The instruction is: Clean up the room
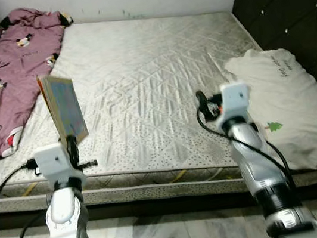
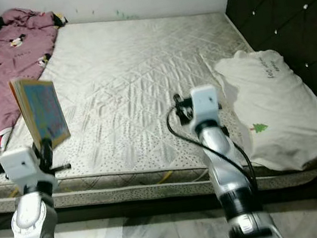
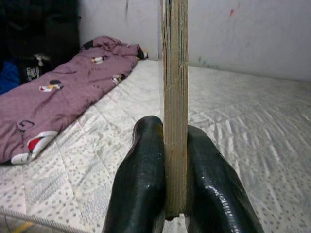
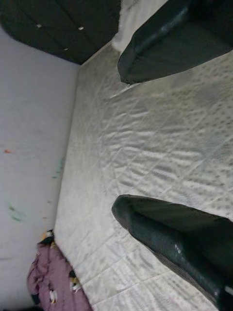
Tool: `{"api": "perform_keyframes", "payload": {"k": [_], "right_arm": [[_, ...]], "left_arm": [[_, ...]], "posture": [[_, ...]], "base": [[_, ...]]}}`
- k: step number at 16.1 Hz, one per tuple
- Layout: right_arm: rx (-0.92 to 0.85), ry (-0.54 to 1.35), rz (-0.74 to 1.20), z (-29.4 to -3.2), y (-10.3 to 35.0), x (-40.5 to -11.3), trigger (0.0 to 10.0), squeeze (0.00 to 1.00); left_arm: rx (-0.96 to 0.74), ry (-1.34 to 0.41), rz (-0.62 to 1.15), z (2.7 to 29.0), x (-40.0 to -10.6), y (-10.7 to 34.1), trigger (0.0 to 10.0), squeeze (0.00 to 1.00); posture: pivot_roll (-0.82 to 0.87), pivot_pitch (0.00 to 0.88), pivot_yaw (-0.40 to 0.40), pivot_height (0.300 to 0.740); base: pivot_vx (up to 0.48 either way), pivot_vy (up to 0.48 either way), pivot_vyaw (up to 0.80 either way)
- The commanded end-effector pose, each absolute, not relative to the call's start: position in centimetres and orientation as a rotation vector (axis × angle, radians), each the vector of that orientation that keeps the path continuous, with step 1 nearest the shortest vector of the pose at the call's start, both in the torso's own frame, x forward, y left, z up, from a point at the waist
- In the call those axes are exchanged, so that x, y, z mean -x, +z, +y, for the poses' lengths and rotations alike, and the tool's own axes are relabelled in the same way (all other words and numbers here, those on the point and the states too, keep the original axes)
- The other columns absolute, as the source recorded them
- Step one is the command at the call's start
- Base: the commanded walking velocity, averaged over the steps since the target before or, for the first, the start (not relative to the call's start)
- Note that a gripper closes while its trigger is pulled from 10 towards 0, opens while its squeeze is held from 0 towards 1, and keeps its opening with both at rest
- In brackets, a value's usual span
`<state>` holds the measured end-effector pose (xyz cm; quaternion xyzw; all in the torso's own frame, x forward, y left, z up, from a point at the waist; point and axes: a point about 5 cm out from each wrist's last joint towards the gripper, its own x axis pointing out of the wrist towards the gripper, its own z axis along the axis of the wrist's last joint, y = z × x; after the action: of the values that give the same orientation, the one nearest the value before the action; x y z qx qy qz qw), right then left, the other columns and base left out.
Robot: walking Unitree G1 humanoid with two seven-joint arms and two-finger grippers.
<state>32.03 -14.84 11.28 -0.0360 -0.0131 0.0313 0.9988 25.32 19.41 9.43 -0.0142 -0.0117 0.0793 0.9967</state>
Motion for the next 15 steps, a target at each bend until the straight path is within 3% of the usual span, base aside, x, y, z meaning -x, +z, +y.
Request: {"api": "perform_keyframes", "payload": {"k": [1,5,9,15], "right_arm": [[0.093,0.079,-0.071,-15.0,12.1,-31.8,10.0,0.0],[0.111,0.019,-0.018,-17.9,10.5,-29.1,10.0,0.0],[0.078,0.049,-0.014,-16.2,10.3,-29.6,10.0,0.0],[0.074,0.1,-0.01,-15.0,10.5,-29.7,10.0,0.0]], "left_arm": [[0.028,0.16,-0.081,19.3,-25.2,10.6,10.0,0.0],[0.023,0.254,-0.039,20.4,-22.5,9.5,10.0,0.0],[0.05,0.218,0.006,19.8,-22.1,8.5,10.0,0.0],[0.058,0.178,0.003,19.7,-22.3,8.9,10.0,0.0]], "posture": [[0.09,0.0,-0.029,0.74],[0.08,0.0,-0.027,0.74],[0.1,0.0,-0.03,0.74],[0.09,0.0,-0.022,0.74]], "base": [[0.0,0.0,0.0],[0.0,0.0,0.0],[0.0,0.0,0.0],[0.0,0.0,-0.7]]}}
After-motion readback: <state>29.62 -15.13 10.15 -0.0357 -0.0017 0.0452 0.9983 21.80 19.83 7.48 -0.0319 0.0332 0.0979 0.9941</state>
